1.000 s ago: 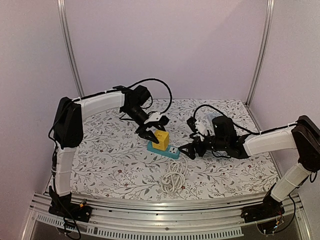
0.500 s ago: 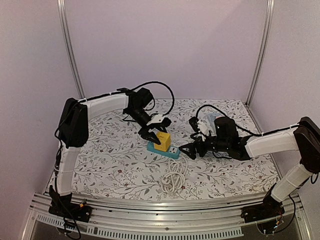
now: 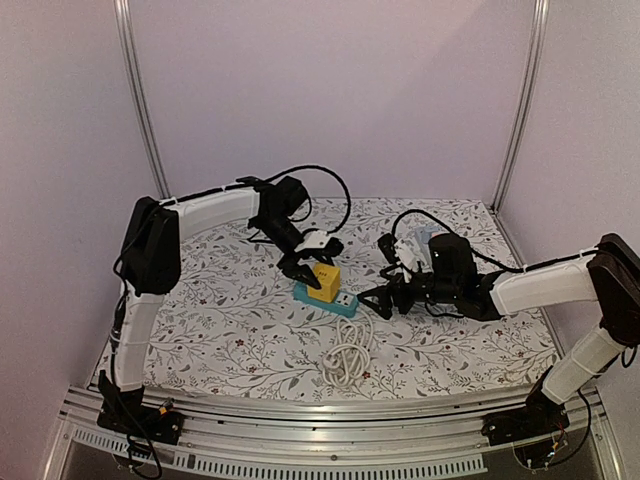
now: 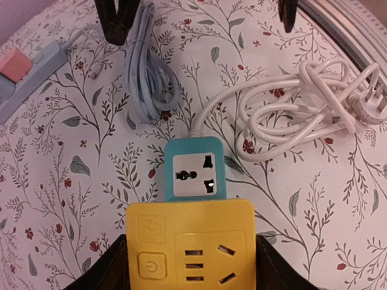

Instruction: Insert the plug

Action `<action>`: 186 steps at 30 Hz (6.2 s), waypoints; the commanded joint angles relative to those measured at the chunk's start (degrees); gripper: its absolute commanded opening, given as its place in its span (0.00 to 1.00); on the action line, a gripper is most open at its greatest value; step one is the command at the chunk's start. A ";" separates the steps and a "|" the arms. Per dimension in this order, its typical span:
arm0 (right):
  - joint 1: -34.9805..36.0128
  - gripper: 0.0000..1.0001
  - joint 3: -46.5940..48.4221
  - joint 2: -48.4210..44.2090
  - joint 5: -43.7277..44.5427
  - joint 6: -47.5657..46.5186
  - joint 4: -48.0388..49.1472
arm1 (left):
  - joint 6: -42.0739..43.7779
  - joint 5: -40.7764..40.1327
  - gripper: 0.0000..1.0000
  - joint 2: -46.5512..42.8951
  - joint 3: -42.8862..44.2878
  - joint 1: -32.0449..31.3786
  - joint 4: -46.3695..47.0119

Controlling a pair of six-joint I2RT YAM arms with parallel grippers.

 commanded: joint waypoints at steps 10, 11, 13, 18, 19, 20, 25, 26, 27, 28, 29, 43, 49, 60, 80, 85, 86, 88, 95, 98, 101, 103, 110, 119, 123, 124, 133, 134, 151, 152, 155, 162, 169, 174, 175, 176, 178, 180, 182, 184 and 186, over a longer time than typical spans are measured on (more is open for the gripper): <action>-0.23 0.99 -0.49 -2.05 -0.74 0.38 -1.24 | 9.38 -2.17 0.00 4.41 6.32 -0.09 -7.42; -0.23 0.99 -0.41 -1.92 -0.74 0.35 -1.29 | 9.14 -2.79 0.00 4.85 6.93 -0.09 -7.87; -0.19 0.99 -0.24 -1.75 -0.89 0.36 -1.30 | 9.13 -3.71 0.00 5.60 7.71 -0.09 -8.93; -0.21 0.99 0.42 -0.87 -1.13 0.23 -1.31 | 8.85 -6.24 0.00 6.06 7.47 -0.61 -10.26; -0.23 0.99 0.59 -0.54 -1.23 0.23 -1.38 | 8.64 -6.41 0.00 6.20 7.46 -0.61 -10.27; -0.23 0.99 0.76 -0.33 -1.46 0.11 -1.46 | 8.36 -6.80 0.00 6.41 7.45 -0.61 -10.24; -0.19 0.99 1.27 0.65 -1.97 0.05 -1.63 | 8.90 -7.36 0.00 7.76 7.28 -0.23 -12.13; -0.23 0.99 1.35 0.80 -1.98 0.05 -1.65 | 8.88 -7.50 0.00 8.09 7.16 -0.11 -12.16; -0.23 0.99 1.48 0.93 -1.95 -0.03 -1.65 | 8.48 -7.75 0.00 8.31 6.99 0.03 -12.06; -0.20 0.99 1.60 1.08 -1.97 -0.08 -1.70 | 8.27 -7.77 0.00 8.57 6.66 0.35 -12.10; -0.23 0.99 1.81 1.36 -2.03 -0.12 -1.80 | 8.09 -7.48 0.00 8.64 6.23 0.62 -11.99; -0.25 0.99 3.93 3.77 -3.18 -0.13 -3.23 | 8.23 -4.79 0.00 7.41 0.47 1.81 -8.27; -0.22 0.99 4.32 3.91 -2.92 -0.04 -3.74 | 8.20 -5.53 0.00 7.64 0.52 1.61 -7.71; -0.23 0.99 5.40 4.75 -3.24 -0.48 -4.45 | 8.19 -5.10 0.26 5.31 -0.34 1.50 -7.45; -0.09 0.99 4.52 2.72 -3.54 -0.24 -4.81 | 6.62 -0.92 0.99 -5.54 -6.37 3.36 -3.46; -0.14 0.99 4.10 1.94 -3.22 -0.08 -4.72 | 5.29 0.37 0.99 -8.47 -7.77 4.13 -1.86; -0.10 0.99 4.01 1.77 -3.06 -0.05 -4.72 | 5.30 0.90 1.00 -9.05 -8.11 4.32 -1.73; -0.14 0.99 3.99 1.57 -2.85 -0.04 -4.76 | 5.25 2.09 0.99 -10.29 -8.75 4.75 -1.40; -0.16 0.99 3.98 0.71 -1.60 -0.15 -4.81 | 3.94 5.51 0.99 -14.84 -10.51 7.38 -0.18; -0.13 0.99 4.28 0.30 -0.78 -0.04 -4.81 | 0.37 5.95 0.99 -16.92 -12.15 8.26 2.85; -0.17 0.99 4.97 0.09 0.79 0.43 -4.78 | -6.88 5.24 0.99 -19.65 -15.97 8.89 10.39; -0.19 0.99 5.57 -0.17 1.68 0.69 -4.72 | -14.67 2.63 1.00 -22.34 -20.05 9.04 18.12; -0.22 0.99 7.88 -0.47 6.41 1.65 -3.52 | -40.27 -10.80 0.99 -35.50 -39.82 8.80 51.22; -0.21 0.99 12.65 2.31 11.77 2.86 0.47 | -59.19 -34.34 0.99 -46.87 -52.14 6.72 64.90; -0.19 0.99 13.46 3.45 14.66 2.57 4.56 | -72.63 -51.44 0.99 -50.81 -53.27 6.24 62.62; -0.25 0.99 13.55 3.71 15.33 2.61 5.92 | -74.97 -54.13 0.99 -51.64 -53.16 6.24 61.10; -4.22 0.99 15.78 5.23 15.45 11.18 10.80 | -83.33 -56.98 0.99 -61.27 -65.69 10.10 64.99; -5.33 0.99 16.20 5.44 14.56 12.87 10.63 | -84.98 -59.53 0.99 -62.00 -66.00 10.62 63.45; -13.01 0.99 7.21 -4.54 26.86 18.59 7.96 | -96.18 -78.46 0.99 -67.69 -72.43 14.93 58.23; -13.05 0.99 6.46 -5.50 26.32 18.53 7.72 | -96.69 -79.05 0.99 -67.87 -72.87 15.13 58.51; -13.03 0.99 4.31 -8.46 25.45 18.58 6.11 | -97.62 -79.03 0.99 -68.33 -74.09 15.75 59.63; -13.03 0.99 -4.33 -18.41 31.00 18.98 3.74 | -97.54 -75.32 1.00 -69.75 -76.27 15.83 63.08; -13.05 0.99 -8.46 -26.68 33.11 19.41 -0.72 | -97.63 -72.47 0.99 -70.94 -76.83 15.82 64.52; -12.99 0.99 -9.35 -28.97 33.25 18.70 -1.34 | -97.62 -71.78 0.99 -71.44 -77.24 15.82 64.39; -13.06 0.99 -9.29 -29.06 33.15 18.49 -1.50 | -97.67 -71.65 1.00 -71.57 -77.35 15.82 64.29; -13.07 0.99 -9.27 -29.10 32.96 18.39 -1.67 | -97.69 -71.56 1.00 -71.78 -77.48 15.80 64.20; -12.99 0.99 -9.27 -29.07 32.56 18.14 -1.91 | -97.76 -71.47 0.99 -72.30 -77.80 15.82 64.05; -13.00 0.99 -9.28 -28.90 32.43 18.05 -1.91 | -97.74 -71.55 0.99 -72.79 -78.16 15.81 64.36; -12.99 0.99 -9.05 -28.60 32.21 17.91 -1.91 | -97.70 -71.33 0.99 -73.04 -78.32 15.81 64.59; -13.05 0.99 -8.86 -28.44 31.96 17.83 -1.91 | -97.71 -71.12 0.99 -73.09 -78.30 15.82 64.70; -13.01 0.99 -8.81 -28.46 31.74 17.64 -1.85 | -97.78 -70.87 1.00 -73.01 -78.28 15.79 64.83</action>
